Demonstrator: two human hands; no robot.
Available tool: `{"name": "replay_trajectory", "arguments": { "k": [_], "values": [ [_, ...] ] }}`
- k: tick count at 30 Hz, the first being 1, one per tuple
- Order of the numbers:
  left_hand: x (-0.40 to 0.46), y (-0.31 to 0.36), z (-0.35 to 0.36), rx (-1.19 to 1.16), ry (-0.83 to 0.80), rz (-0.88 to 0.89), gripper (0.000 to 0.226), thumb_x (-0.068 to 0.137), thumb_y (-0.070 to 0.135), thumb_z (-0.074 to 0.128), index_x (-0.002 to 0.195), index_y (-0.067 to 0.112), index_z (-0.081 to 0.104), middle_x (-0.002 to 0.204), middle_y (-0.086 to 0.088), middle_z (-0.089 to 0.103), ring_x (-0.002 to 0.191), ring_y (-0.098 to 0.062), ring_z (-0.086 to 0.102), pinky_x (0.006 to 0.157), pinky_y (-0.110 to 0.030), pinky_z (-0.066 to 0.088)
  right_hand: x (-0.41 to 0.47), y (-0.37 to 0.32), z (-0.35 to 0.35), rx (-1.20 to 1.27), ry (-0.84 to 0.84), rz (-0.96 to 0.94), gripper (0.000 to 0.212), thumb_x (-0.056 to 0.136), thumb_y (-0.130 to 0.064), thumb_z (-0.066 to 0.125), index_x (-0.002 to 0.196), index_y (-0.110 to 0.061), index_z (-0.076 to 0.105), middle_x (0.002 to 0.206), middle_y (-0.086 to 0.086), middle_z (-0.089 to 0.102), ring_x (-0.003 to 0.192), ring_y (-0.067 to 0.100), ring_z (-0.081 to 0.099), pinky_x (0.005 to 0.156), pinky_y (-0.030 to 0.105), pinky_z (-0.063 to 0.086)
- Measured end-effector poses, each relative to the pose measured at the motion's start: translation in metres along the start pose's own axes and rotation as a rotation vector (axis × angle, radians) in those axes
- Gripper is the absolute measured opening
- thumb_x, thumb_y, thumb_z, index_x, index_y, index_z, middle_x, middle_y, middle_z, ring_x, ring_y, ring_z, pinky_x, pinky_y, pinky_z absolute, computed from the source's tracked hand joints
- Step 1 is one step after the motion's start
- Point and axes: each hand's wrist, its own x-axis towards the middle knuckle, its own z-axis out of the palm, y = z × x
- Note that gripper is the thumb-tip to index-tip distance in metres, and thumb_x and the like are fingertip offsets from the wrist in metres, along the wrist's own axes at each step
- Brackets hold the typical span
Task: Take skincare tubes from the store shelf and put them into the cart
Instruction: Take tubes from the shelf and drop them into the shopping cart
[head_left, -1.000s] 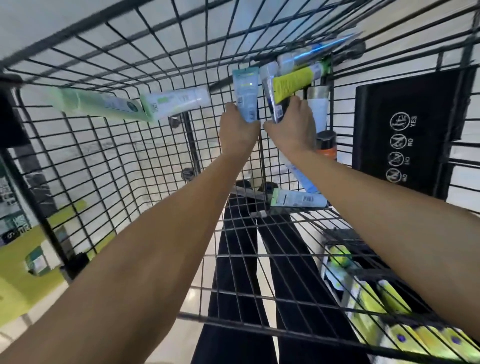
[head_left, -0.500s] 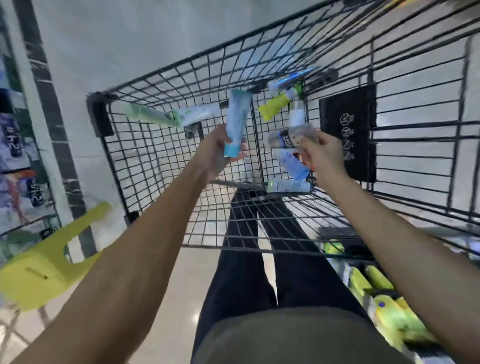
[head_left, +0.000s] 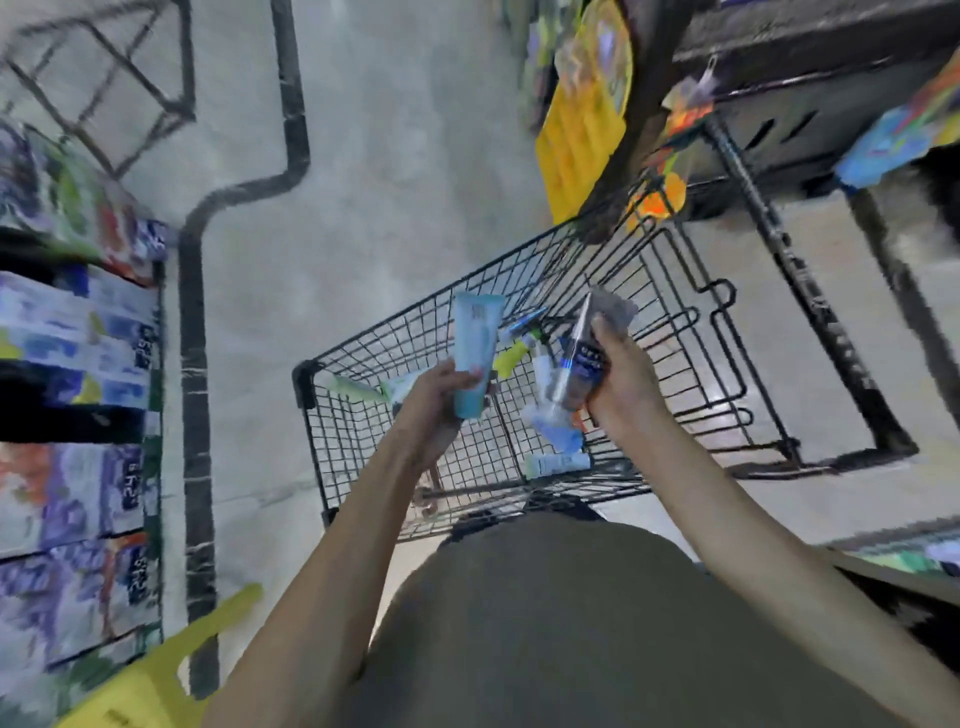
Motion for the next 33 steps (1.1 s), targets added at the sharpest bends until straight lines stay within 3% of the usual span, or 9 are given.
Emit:
{"name": "replay_trajectory", "arguments": {
  "k": [3, 5, 8, 11, 14, 17, 21, 27, 33],
  "values": [
    [-0.023, 0.005, 0.022, 0.039, -0.070, 0.033, 0.047, 0.086, 0.001, 0.066, 0.132, 0.007, 0.060, 0.117, -0.016, 0.066, 0.101, -0.029, 0.063, 0.092, -0.044, 0.048, -0.037, -0.010, 0.000, -0.027, 0.014, 0.019, 0.020, 0.101, -0.028, 0.064, 0.114, -0.013, 0.065, 0.086, 0.010, 0.072, 0.070, 0.025, 0.069, 0.071, 0.046, 0.058],
    [-0.032, 0.004, 0.032, 0.047, -0.102, 0.046, 0.044, 0.081, -0.001, 0.069, 0.121, 0.016, 0.070, 0.115, -0.016, 0.070, 0.103, -0.034, 0.063, 0.089, -0.045, 0.048, -0.062, -0.013, -0.004, -0.012, 0.016, 0.031, 0.021, 0.099, -0.008, 0.058, 0.119, -0.009, 0.061, 0.090, 0.015, 0.066, 0.071, 0.028, 0.065, 0.071, 0.049, 0.057],
    [-0.048, -0.005, 0.041, 0.114, -0.114, 0.014, 0.060, 0.080, -0.004, 0.070, 0.136, 0.013, 0.058, 0.115, -0.020, 0.070, 0.103, -0.039, 0.064, 0.077, -0.041, 0.054, -0.098, -0.004, -0.013, -0.033, -0.008, -0.044, 0.034, 0.090, 0.010, 0.058, 0.120, -0.008, 0.061, 0.101, 0.018, 0.066, 0.079, 0.031, 0.067, 0.080, 0.052, 0.057],
    [-0.070, -0.019, 0.048, 0.200, -0.195, 0.002, 0.057, 0.089, -0.005, 0.061, 0.142, 0.012, 0.051, 0.110, -0.019, 0.071, 0.096, -0.035, 0.067, 0.070, -0.037, 0.055, -0.137, 0.011, -0.027, 0.002, 0.082, -0.151, 0.039, 0.085, 0.006, 0.070, 0.121, -0.009, 0.065, 0.103, 0.014, 0.070, 0.081, 0.027, 0.071, 0.074, 0.043, 0.059],
    [-0.095, -0.036, 0.054, 0.249, -0.283, -0.016, 0.045, 0.095, -0.002, 0.058, 0.136, 0.014, 0.055, 0.106, -0.019, 0.072, 0.095, -0.032, 0.071, 0.075, -0.041, 0.057, -0.184, 0.030, -0.041, 0.074, 0.178, -0.243, 0.043, 0.082, 0.003, 0.075, 0.123, -0.009, 0.069, 0.105, 0.013, 0.075, 0.083, 0.024, 0.073, 0.072, 0.037, 0.058],
    [-0.117, -0.056, 0.060, 0.292, -0.377, -0.043, 0.040, 0.097, 0.003, 0.058, 0.135, 0.013, 0.056, 0.120, -0.028, 0.068, 0.100, -0.035, 0.068, 0.080, -0.044, 0.055, -0.232, 0.050, -0.056, 0.063, 0.243, -0.349, 0.038, 0.084, 0.001, 0.075, 0.119, -0.013, 0.070, 0.100, 0.008, 0.076, 0.081, 0.021, 0.073, 0.078, 0.038, 0.055],
    [-0.146, -0.082, 0.082, 0.346, -0.431, -0.077, 0.040, 0.096, 0.002, 0.059, 0.135, 0.009, 0.055, 0.122, -0.030, 0.066, 0.100, -0.037, 0.066, 0.077, -0.043, 0.057, -0.288, 0.075, -0.079, 0.161, 0.333, -0.445, 0.032, 0.087, 0.003, 0.072, 0.115, -0.012, 0.066, 0.093, 0.006, 0.076, 0.079, 0.020, 0.071, 0.069, 0.034, 0.058],
    [-0.186, -0.132, 0.126, 0.476, -0.598, -0.088, 0.044, 0.095, -0.001, 0.058, 0.137, 0.009, 0.055, 0.111, -0.026, 0.071, 0.096, -0.036, 0.070, 0.075, -0.038, 0.060, -0.355, 0.114, -0.131, 0.282, 0.503, -0.556, 0.037, 0.091, -0.002, 0.070, 0.126, -0.011, 0.063, 0.107, 0.010, 0.075, 0.096, 0.034, 0.072, 0.082, 0.045, 0.056],
    [-0.231, -0.189, 0.169, 0.519, -0.708, -0.142, 0.054, 0.081, 0.005, 0.068, 0.133, 0.010, 0.056, 0.103, -0.025, 0.072, 0.087, -0.035, 0.070, 0.088, -0.048, 0.052, -0.428, 0.141, -0.189, 0.384, 0.622, -0.660, 0.043, 0.084, 0.007, 0.072, 0.123, -0.005, 0.062, 0.102, 0.017, 0.072, 0.090, 0.037, 0.071, 0.069, 0.033, 0.060]
  ]
}}
